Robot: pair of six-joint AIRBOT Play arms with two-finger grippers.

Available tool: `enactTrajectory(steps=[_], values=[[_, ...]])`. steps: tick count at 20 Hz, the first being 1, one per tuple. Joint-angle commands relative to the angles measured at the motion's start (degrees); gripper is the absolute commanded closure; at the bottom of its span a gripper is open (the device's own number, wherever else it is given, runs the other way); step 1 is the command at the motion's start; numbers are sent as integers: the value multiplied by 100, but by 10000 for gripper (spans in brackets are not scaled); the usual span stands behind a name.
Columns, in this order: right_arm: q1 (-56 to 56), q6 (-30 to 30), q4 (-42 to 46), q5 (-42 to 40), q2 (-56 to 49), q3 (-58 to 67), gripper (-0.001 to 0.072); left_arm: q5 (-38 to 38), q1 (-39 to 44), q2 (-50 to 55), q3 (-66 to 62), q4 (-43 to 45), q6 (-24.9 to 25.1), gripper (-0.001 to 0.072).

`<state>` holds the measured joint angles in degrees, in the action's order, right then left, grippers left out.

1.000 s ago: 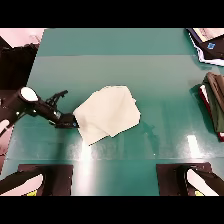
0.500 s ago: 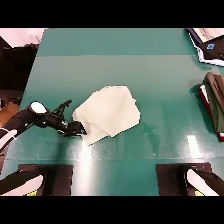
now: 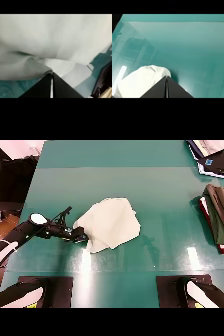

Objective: Fold the shirts.

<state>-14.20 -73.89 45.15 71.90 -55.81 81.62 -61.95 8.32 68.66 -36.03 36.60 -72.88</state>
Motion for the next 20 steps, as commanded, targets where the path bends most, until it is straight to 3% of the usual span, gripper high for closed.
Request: enactTrajectory(steps=[1,8,11,12,13,14,18,20], values=[[4,0,7,94,2,0,697,-468,4,-2,-409,-258,286,684],[15,-2,544,730,4,-61,697,-1434,2,-4,-2708,227,216,684],[28,0,535,828,9,-800,690,-1615,2,-4,-3862,170,72,684],[87,0,540,809,7,-1150,593,-1631,2,-4,-4238,157,61,684],[199,-2,531,763,7,-1567,339,-1604,2,-4,-4638,153,2,684],[354,-2,527,739,4,-1947,228,-1556,2,-4,-4988,151,-72,684],[1340,-63,-72,-131,7,-3539,231,-1357,4,-4,-5877,155,-70,684],[1965,-446,-107,-935,7,-4153,233,-1403,4,-2,-5897,170,-70,683]])
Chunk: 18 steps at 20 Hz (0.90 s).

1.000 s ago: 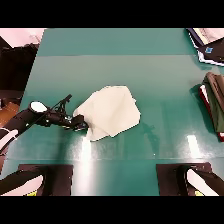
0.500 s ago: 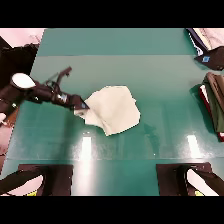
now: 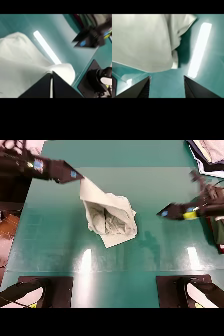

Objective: Fold the shirts.

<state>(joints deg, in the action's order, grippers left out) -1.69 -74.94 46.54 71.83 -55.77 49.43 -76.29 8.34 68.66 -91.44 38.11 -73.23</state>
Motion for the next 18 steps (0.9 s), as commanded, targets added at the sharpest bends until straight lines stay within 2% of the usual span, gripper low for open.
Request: enactTrajectory(steps=[1,2,5,9,14,16,18], values=[[1038,-501,-243,-1340,2,-1198,245,-13,2,-2,-343,68,-37,683],[1318,-654,-245,-1709,2,-1421,265,-66,2,2,-343,83,-35,683],[2074,-1108,-249,-2815,0,-2031,265,-87,2,2,-343,90,-37,683],[2505,-1425,-308,-3825,-4,-2435,266,-114,2,2,-343,87,-37,683],[2518,-1460,-354,-3963,-522,-2240,274,-280,2,2,-343,87,-46,683],[2551,-1458,-339,-3908,-835,-1969,348,-319,2,2,-343,90,-46,683],[2551,-1456,-334,-3727,-1154,-1722,349,-339,0,2,-343,90,-46,683]])
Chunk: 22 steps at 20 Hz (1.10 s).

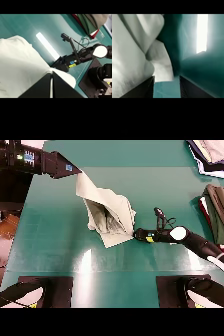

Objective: Fold the shirts.

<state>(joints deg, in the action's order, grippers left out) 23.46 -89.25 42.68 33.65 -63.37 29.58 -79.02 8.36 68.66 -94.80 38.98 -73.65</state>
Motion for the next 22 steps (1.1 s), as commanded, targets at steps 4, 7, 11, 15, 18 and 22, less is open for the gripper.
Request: enactTrajectory(steps=[4,7,11,15,18,22], values=[[35,444,90,623,-772,614,697,-44,-2,2,-7,9,-2,683],[-109,540,107,636,-501,728,699,186,-7,2,-20,9,-9,683],[-1119,527,680,1032,608,1349,700,1005,-474,0,-535,-2,-334,683],[-2686,533,859,1611,1853,2608,701,1261,-1147,0,-1615,-2,-461,683],[-3731,608,846,1956,2476,3650,701,1169,-1386,-4,-2428,-55,-621,683],[-4656,645,841,2190,3012,4697,701,1475,-1386,-490,-2562,-391,-702,683]])
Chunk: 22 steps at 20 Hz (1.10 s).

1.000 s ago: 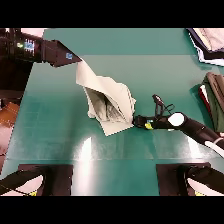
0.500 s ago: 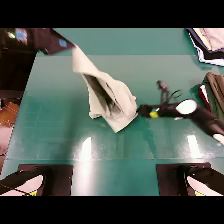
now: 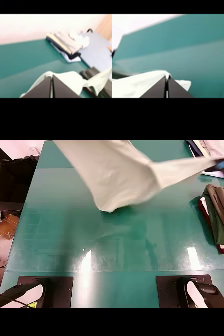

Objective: Fold the shirts.

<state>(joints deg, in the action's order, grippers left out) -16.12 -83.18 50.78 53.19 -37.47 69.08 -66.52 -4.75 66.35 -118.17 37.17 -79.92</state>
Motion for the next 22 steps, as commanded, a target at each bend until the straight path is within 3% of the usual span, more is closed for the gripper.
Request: enactTrajectory(steps=[1,7,11,16,19,22], values=[[-846,48,31,275,485,979,701,354,-74,-444,-225,-205,-68,683],[-1362,260,28,341,264,2597,701,1252,-74,-1596,-225,-181,389,683],[-1255,286,26,979,-761,3998,702,894,-74,-1707,-81,153,376,684],[-289,-11,98,2100,-2450,4933,702,352,-74,-1539,1655,1080,-136,684],[643,-223,1615,2201,-3213,4367,702,59,129,-1088,2841,1043,-168,684],[1410,-551,3484,2118,-3886,3873,702,439,769,-343,3598,1045,164,684]])
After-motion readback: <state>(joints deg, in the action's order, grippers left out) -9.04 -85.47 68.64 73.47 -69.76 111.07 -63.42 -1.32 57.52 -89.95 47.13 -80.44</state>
